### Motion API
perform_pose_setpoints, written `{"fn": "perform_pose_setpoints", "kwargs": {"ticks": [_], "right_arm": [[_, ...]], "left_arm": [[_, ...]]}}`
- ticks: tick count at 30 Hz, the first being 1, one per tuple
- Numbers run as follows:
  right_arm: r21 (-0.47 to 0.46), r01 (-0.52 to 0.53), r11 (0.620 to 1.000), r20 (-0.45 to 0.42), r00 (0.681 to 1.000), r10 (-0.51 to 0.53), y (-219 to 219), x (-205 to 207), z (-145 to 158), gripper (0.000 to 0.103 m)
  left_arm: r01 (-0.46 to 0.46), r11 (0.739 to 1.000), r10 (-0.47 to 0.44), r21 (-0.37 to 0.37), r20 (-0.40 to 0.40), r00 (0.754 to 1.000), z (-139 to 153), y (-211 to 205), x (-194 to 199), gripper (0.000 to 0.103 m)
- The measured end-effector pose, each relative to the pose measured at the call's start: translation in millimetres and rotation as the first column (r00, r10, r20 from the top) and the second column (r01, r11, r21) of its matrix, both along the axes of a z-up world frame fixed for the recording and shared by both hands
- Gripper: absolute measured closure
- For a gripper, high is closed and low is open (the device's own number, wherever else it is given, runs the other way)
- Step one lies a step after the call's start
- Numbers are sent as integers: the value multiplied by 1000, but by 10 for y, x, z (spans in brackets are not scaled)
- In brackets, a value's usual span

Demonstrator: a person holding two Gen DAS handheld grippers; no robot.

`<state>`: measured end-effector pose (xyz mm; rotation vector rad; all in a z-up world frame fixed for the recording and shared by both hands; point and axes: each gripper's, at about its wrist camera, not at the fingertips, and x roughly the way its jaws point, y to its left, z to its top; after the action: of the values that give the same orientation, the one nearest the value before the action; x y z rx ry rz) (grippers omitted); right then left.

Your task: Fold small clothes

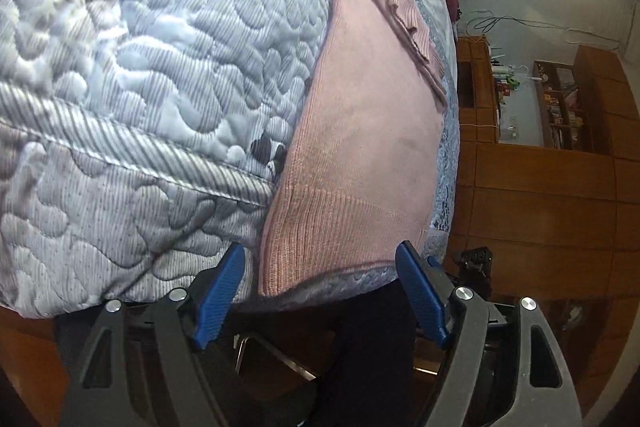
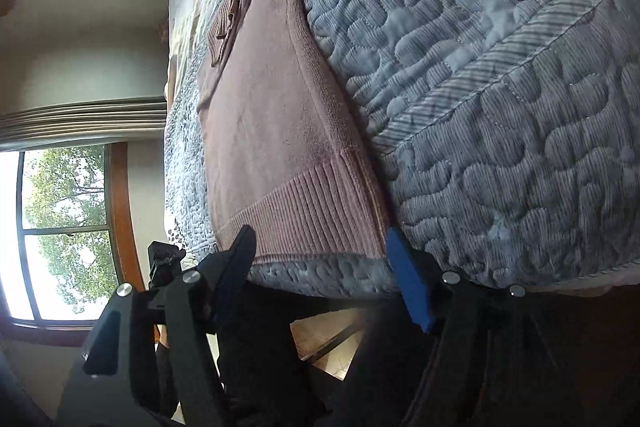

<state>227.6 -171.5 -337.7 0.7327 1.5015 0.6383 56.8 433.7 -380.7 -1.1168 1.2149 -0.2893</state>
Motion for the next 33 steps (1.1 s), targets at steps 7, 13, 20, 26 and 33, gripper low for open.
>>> {"fn": "perform_pose_setpoints", "kwargs": {"ticks": [7, 13, 20, 26, 33], "right_arm": [[-59, -16, 998, -32, 999, 14, 191, 76, -288, 38], [-53, -45, 998, -44, 998, 42, 288, 183, -375, 38], [-28, -84, 996, -62, 995, 82, 317, 271, -457, 39], [8, -130, 991, -66, 989, 130, 211, 243, -474, 43], [19, -185, 983, -78, 979, 186, 273, 185, -511, 92]], "left_arm": [[13, 1000, -14, -20, -60, 998, -240, -198, 122, 25], [34, 999, -36, -35, -73, 997, -372, -337, 230, 25], [41, 998, -44, -50, -74, 996, -419, -282, 226, 33], [42, 996, -48, -81, -63, 997, -429, -260, 195, 40], [46, 995, -53, -85, -81, 995, -441, -330, 151, 92]]}}
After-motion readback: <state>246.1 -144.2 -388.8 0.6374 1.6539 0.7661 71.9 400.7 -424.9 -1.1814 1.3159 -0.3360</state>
